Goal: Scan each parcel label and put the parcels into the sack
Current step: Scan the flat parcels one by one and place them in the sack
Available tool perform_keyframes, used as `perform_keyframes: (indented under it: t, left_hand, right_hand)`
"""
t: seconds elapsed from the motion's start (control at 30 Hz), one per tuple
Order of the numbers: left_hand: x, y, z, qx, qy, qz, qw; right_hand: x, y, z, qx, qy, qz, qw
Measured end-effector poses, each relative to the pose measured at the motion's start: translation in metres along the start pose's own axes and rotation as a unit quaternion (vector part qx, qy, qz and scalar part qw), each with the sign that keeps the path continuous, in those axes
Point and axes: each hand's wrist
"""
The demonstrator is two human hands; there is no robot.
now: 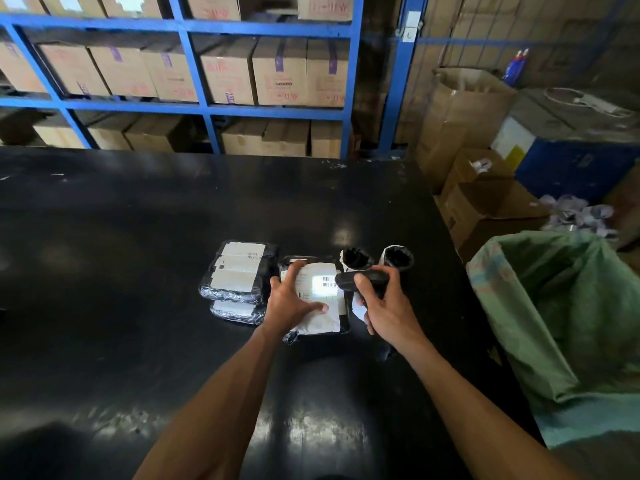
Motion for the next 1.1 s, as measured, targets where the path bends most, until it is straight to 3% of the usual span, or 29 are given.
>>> perform_keyframes:
  t: [0.4, 0.6, 0.7, 0.97, 1.1]
  left_hand:
    - [0.011, 0.022, 0.021, -0.013, -0.006, -0.03, 0.999]
    - [0.021, 0.051, 0.03, 0.004, 0.014, -0.087, 0.996]
    - [0.031, 0.058, 0.028, 0.017, 0.017, -0.112, 0.993]
    - [0.05, 0.051, 0.028, 0.051, 0.024, -0.135, 0.989]
    - [0.044, 0.033, 0.021, 0.092, 0.015, -0.132, 0.987]
  right_hand:
    - [-0.004, -0.018, -0.035, -0.003, -0.096, 0.018, 0.995]
    - [-0.013, -0.039, -0.077, 0.192, -0.148, -0.02, 0.97]
    - [-0.017, -0.049, -0.089, 0.213, -0.176, -0.023, 0.961]
    - [-0.016, -0.048, -0.098, 0.241, -0.176, 0.02, 0.954]
    - [-0.014, -0.025, -0.08, 0.311, -0.132, -0.017, 0.941]
Point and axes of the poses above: each hand's wrist, its own x-axis away from the middle knuckle, its own y-axis out of the back of the hand, z = x × y, and after that the axes turned 15 degrees about -y, right-handed
